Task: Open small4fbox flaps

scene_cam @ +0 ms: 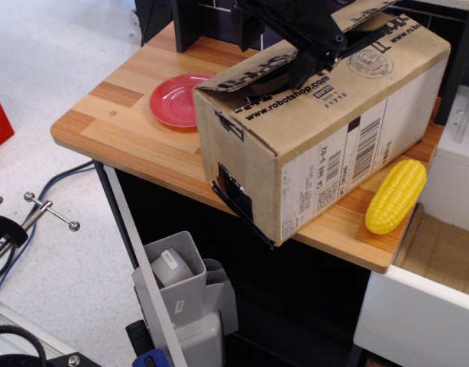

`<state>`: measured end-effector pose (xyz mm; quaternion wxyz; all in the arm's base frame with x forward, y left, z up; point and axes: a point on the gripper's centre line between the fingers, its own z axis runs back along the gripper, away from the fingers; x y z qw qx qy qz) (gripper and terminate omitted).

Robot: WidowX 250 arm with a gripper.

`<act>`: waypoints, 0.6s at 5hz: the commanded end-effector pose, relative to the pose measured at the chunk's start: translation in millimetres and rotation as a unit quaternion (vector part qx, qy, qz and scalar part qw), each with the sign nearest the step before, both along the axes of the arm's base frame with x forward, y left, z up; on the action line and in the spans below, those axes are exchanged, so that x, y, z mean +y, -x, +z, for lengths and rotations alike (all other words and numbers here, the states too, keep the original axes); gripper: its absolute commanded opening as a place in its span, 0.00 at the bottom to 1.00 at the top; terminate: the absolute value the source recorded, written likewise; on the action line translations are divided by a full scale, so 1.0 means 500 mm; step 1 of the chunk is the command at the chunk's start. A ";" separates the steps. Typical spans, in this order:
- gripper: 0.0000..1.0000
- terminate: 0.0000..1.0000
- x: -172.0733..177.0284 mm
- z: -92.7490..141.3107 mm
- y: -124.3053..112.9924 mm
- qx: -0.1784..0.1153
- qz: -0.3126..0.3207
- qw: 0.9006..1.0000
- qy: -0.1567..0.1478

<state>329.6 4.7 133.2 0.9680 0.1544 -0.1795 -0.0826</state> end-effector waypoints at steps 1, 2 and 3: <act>1.00 0.00 0.032 0.042 -0.006 -0.027 -0.005 0.999 -0.025; 1.00 0.00 0.045 0.058 -0.006 -0.020 -0.007 0.999 -0.032; 1.00 0.00 0.066 0.074 -0.015 -0.024 -0.020 0.998 -0.049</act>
